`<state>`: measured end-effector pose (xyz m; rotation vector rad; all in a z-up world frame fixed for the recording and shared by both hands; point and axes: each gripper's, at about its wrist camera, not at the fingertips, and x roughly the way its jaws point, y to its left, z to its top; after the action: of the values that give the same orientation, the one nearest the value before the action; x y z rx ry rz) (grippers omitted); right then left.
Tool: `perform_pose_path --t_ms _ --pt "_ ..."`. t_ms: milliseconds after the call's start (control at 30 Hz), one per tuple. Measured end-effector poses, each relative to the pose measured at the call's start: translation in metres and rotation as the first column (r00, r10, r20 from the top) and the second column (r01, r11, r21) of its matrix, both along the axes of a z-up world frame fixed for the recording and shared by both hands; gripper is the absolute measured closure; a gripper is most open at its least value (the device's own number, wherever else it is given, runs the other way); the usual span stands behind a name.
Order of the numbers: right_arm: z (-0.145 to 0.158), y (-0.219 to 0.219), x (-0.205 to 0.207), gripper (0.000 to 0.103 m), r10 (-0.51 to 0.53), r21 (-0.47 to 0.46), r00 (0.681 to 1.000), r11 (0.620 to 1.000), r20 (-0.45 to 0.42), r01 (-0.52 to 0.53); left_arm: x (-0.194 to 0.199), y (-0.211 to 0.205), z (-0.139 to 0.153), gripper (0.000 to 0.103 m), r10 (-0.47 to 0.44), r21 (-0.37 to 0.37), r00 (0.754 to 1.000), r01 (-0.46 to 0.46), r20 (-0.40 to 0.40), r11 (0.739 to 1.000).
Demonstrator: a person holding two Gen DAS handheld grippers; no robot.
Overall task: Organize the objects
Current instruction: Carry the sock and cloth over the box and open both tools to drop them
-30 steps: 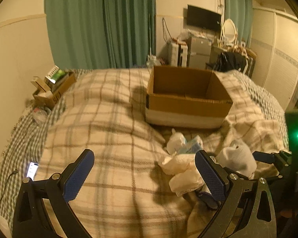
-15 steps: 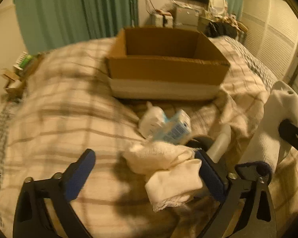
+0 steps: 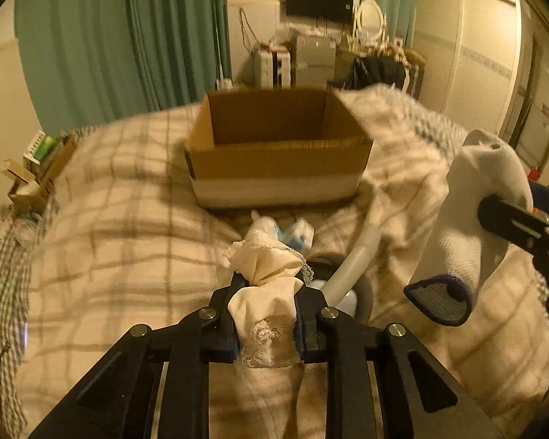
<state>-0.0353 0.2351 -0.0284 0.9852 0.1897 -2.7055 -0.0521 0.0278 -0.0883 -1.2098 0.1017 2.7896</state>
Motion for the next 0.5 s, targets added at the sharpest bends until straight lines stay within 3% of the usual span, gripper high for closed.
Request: perform_pose_path --t_ms 133,267,500 --pt "0.023 -0.011 0.019 0.034 0.007 0.037 0.998 0.999 -0.057 -0.005 0.013 -0.006 0.032 0.084 0.025 0.065 0.999 -0.022 -0.048 0.998" --pt "0.041 -0.020 0.034 0.035 0.044 0.049 0.995 0.998 -0.094 -0.040 0.025 -0.003 0.060 0.084 0.016 0.058 0.992 -0.009 -0.123 0.998" --pt "0.087 -0.030 0.035 0.034 0.076 0.101 0.981 0.993 -0.179 -0.058 0.009 -0.017 0.101 0.084 -0.008 0.128 0.990 0.027 -0.144 0.991"
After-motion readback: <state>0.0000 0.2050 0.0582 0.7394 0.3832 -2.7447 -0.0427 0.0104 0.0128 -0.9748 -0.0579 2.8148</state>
